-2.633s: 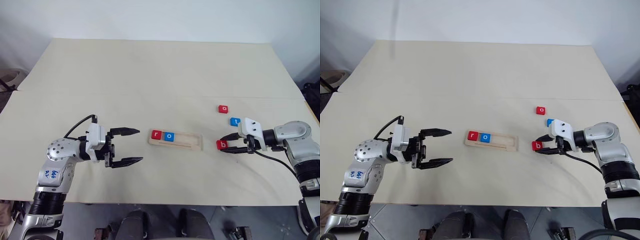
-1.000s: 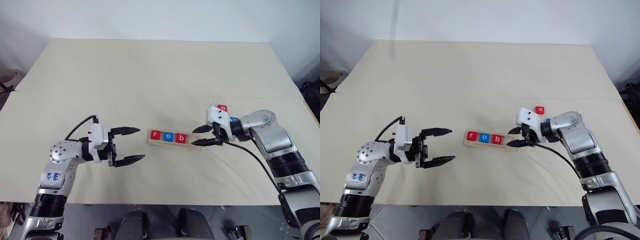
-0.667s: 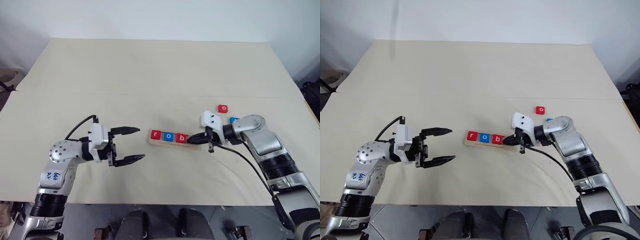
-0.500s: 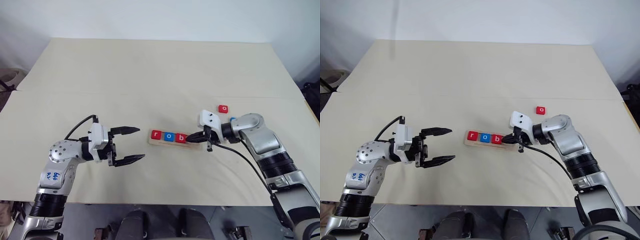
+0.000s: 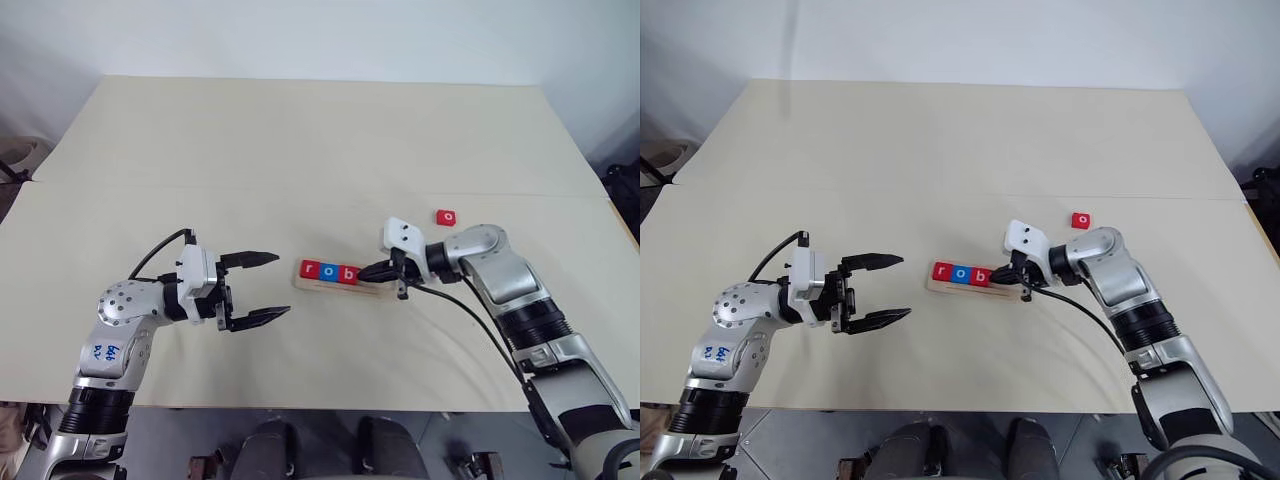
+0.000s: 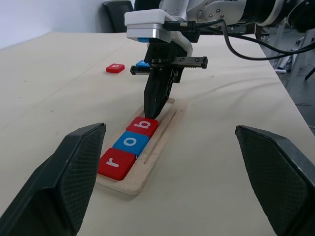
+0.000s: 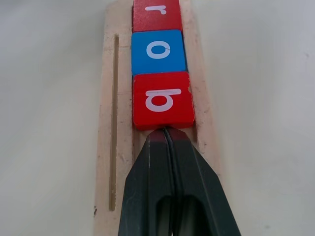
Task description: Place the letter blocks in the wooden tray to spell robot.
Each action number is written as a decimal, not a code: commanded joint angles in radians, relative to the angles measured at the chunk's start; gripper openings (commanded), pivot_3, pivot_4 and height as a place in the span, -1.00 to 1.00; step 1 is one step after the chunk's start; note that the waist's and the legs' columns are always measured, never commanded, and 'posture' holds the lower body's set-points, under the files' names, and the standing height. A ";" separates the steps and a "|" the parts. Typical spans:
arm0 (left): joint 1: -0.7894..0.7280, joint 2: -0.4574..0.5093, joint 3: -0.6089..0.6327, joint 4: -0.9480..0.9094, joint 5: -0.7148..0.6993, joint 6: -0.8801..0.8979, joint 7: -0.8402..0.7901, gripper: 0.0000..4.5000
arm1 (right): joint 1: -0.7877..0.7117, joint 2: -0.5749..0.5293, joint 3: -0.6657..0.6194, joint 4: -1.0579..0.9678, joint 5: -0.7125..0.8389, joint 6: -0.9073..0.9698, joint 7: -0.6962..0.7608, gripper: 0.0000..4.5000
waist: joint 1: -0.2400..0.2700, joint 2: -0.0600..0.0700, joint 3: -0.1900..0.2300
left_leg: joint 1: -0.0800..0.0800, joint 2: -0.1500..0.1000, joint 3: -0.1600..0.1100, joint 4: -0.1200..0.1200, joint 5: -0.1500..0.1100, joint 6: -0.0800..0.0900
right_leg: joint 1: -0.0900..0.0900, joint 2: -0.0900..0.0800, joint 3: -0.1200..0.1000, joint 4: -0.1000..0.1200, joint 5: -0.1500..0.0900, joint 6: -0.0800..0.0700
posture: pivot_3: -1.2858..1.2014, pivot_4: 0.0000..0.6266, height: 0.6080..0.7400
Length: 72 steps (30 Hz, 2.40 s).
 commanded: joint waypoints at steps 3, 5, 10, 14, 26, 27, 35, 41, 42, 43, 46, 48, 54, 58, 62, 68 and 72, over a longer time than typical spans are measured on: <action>0.001 -0.001 0.009 -0.022 -0.004 -0.014 0.002 1.00 | -0.005 -0.020 -0.023 -0.034 0.008 -0.021 -0.001 -0.99 | 0.000 0.000 0.000 | 0.000 0.000 0.000 0.000 0.000 0.000 | 0.000 0.000 0.000 0.000 0.000 0.000 | 0.03 -0.52 1.00; 0.000 0.000 0.008 -0.016 -0.002 -0.017 -0.002 1.00 | 0.012 -0.049 -0.058 -0.068 0.027 -0.013 -0.002 -0.99 | 0.003 0.000 0.000 | 0.000 0.000 0.000 0.000 0.000 0.000 | 0.000 0.000 0.000 0.000 0.000 0.000 | 0.03 -0.52 1.00; -0.012 -0.001 0.006 0.012 0.001 -0.027 -0.015 1.00 | 0.144 -0.143 -0.207 -0.192 0.103 0.034 -0.035 -0.84 | 0.010 0.000 0.000 | 0.000 0.000 -0.001 0.000 0.000 0.000 | 0.000 0.000 0.000 0.000 0.000 0.000 | 0.03 -0.52 1.00; -0.024 -0.008 0.002 0.041 0.005 -0.038 -0.025 1.00 | 0.360 -0.189 -0.402 -0.298 0.176 -0.035 -0.103 -0.30 | 0.020 0.000 0.000 | -0.001 -0.001 -0.001 -0.001 0.000 0.000 | 0.001 0.000 -0.001 -0.002 0.000 0.000 | 0.03 -0.52 1.00; -0.088 -0.033 0.012 0.172 0.013 -0.064 -0.049 1.00 | 0.969 -0.027 -0.879 -0.540 0.366 -0.255 -0.273 0.99 | 0.030 0.000 0.000 | 0.002 0.000 0.001 -0.001 0.000 0.000 | 0.002 0.000 0.002 -0.001 0.000 0.000 | 0.03 -0.52 1.00; -0.098 -0.034 0.009 0.185 0.015 -0.066 -0.054 1.00 | 1.009 -0.010 -0.893 -0.542 0.363 -0.279 -0.283 0.99 | 0.030 0.000 0.000 | 0.002 0.000 0.001 -0.001 0.000 0.000 | 0.002 0.000 0.002 -0.001 0.000 0.000 | 0.03 -0.52 1.00; -0.139 -0.032 0.006 0.233 0.022 -0.075 -0.080 1.00 | 1.134 0.049 -0.928 -0.519 0.368 -0.402 -0.346 0.99 | 0.020 0.001 0.000 | 0.003 0.000 0.002 -0.001 0.000 0.000 | 0.001 0.000 0.003 0.001 0.000 0.000 | 0.03 -0.52 1.00; -0.138 -0.031 0.009 0.218 0.023 -0.073 -0.076 1.00 | 0.998 -0.032 -0.862 -0.518 0.333 -0.245 -0.472 0.99 | 0.012 0.001 -0.001 | 0.003 0.000 0.002 -0.001 0.000 0.000 | 0.001 0.000 0.004 0.001 0.000 0.000 | 0.03 -0.52 1.00; -0.134 -0.031 0.010 0.211 0.022 -0.072 -0.074 1.00 | 0.962 -0.062 -0.849 -0.514 0.314 -0.160 -0.522 0.99 | 0.009 0.001 -0.001 | 0.004 0.000 0.002 -0.001 0.000 0.000 | 0.001 0.000 0.004 0.002 0.000 0.000 | 0.03 -0.52 1.00; -0.130 -0.031 0.011 0.205 0.022 -0.072 -0.070 1.00 | 0.918 -0.091 -0.833 -0.508 0.321 -0.087 -0.548 0.99 | 0.007 0.001 -0.001 | 0.004 0.000 0.002 -0.001 0.000 0.000 | 0.001 0.000 0.004 0.002 0.000 0.000 | 0.03 -0.52 1.00; -0.117 -0.029 0.016 0.189 0.022 -0.070 -0.060 1.00 | 0.785 -0.146 -0.797 -0.499 0.372 0.041 -0.571 0.99 | 0.006 0.001 -0.001 | 0.004 0.001 0.001 -0.001 0.000 0.000 | 0.001 0.000 0.003 0.003 0.000 0.000 | 0.03 -0.52 1.00; -0.107 -0.029 0.017 0.179 0.021 -0.069 -0.053 1.00 | 0.670 -0.178 -0.752 -0.465 0.376 0.163 -0.609 0.99 | 0.005 0.001 -0.001 | 0.004 0.001 0.001 -0.001 0.000 0.000 | 0.001 0.000 0.002 0.003 -0.001 -0.001 | 0.03 -0.52 1.00; -0.089 -0.038 0.013 0.150 0.021 -0.065 -0.031 1.00 | 0.437 -0.224 -0.607 -0.323 0.328 0.346 -0.640 0.99 | 0.011 0.001 -0.001 | 0.002 0.000 -0.001 -0.001 0.000 0.000 | 0.001 -0.001 0.001 0.003 -0.001 -0.001 | 0.03 -0.52 1.00; -0.081 -0.039 0.011 0.140 0.020 -0.066 -0.023 1.00 | 0.337 -0.222 -0.573 -0.253 0.313 0.393 -0.663 0.99 | 0.010 0.001 -0.001 | 0.001 -0.001 0.000 -0.001 0.000 0.000 | 0.000 -0.001 0.001 0.002 0.000 -0.001 | 0.03 -0.52 1.00; -0.071 -0.041 0.011 0.128 0.018 -0.067 -0.015 1.00 | 0.262 -0.200 -0.563 -0.213 0.300 0.420 -0.703 0.99 | 0.004 0.001 -0.001 | 0.001 0.000 0.000 -0.001 0.000 0.000 | 0.000 -0.001 0.000 0.002 0.000 -0.001 | 0.03 -0.52 1.00; -0.057 -0.047 0.013 0.114 0.019 -0.070 0.001 1.00 | 0.257 -0.192 -0.558 -0.219 0.298 0.432 -0.707 0.99 | 0.005 0.001 -0.001 | 0.001 0.000 0.000 -0.001 0.000 0.000 | 0.000 -0.001 0.001 0.002 0.000 -0.001 | 0.03 -0.52 1.00; -0.053 -0.050 0.009 0.110 0.019 -0.070 0.005 1.00 | 0.254 -0.182 -0.573 -0.222 0.305 0.393 -0.707 0.99 | 0.005 0.001 -0.001 | 0.001 0.000 0.000 -0.001 0.000 0.000 | 0.000 -0.001 0.001 0.002 0.000 -0.001 | 0.03 -0.52 1.00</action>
